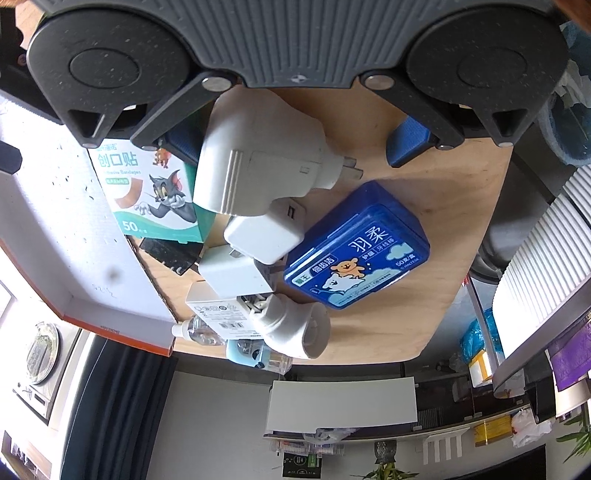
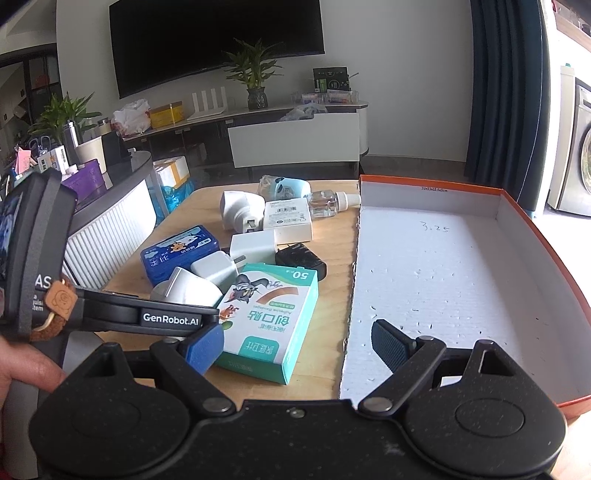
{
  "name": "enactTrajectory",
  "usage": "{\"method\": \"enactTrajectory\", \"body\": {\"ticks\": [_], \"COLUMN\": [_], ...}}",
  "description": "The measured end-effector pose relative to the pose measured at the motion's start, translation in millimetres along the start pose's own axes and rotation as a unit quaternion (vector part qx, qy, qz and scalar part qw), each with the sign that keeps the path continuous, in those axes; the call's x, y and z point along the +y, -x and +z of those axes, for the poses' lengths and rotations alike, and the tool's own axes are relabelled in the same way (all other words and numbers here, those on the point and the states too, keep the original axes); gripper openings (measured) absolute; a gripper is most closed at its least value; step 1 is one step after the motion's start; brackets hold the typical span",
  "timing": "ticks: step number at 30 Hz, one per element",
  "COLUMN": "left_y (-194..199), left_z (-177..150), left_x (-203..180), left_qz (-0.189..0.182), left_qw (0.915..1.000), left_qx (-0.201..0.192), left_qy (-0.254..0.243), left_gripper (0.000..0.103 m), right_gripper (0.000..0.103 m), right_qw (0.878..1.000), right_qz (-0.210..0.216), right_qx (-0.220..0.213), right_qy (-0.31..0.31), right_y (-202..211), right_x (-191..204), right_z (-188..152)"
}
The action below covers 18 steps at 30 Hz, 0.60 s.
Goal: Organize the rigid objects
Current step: 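Grasp the white plug-in heater with left tool while right tool grasps green bandage box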
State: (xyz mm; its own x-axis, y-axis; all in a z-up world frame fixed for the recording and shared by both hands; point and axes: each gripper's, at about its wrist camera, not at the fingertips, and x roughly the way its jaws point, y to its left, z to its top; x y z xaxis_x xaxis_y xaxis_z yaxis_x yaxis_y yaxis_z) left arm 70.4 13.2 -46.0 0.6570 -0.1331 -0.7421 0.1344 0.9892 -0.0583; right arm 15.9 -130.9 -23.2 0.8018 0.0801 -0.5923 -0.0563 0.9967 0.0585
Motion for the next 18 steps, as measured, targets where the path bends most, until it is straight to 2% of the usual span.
{"method": "enactTrajectory", "body": {"ticks": [1,3,8,15,18], "left_y": [0.1,3.3,11.2,37.5,39.4], "left_z": [-0.1,-1.0,-3.8,-8.8,-9.5], "left_x": [-0.3,-2.6,2.1,18.5,30.8], "left_qz": [-0.001,-0.009,-0.017,0.03,0.033], "left_qw": [1.0,0.9998,0.9998,0.9986,0.9974], "left_qx": [-0.003,-0.013,-0.012,-0.032,-0.032], "left_qy": [-0.002,-0.012,0.002,0.031,0.055], "left_gripper": [0.103,0.086,0.086,0.086,0.086], "right_gripper": [0.102,0.102,0.102,0.102,0.102], "right_qw": [1.0,1.0,1.0,0.999,0.997], "right_qz": [0.0,0.0,0.001,0.015,0.005], "right_qx": [-0.002,0.001,0.016,0.043,0.063], "right_qy": [-0.002,-0.004,-0.005,-0.024,-0.034], "right_y": [-1.4,-4.5,-11.6,-30.8,-46.8], "right_x": [-0.2,0.3,2.4,10.6,15.9], "right_z": [0.8,2.6,8.1,18.5,22.8]}}
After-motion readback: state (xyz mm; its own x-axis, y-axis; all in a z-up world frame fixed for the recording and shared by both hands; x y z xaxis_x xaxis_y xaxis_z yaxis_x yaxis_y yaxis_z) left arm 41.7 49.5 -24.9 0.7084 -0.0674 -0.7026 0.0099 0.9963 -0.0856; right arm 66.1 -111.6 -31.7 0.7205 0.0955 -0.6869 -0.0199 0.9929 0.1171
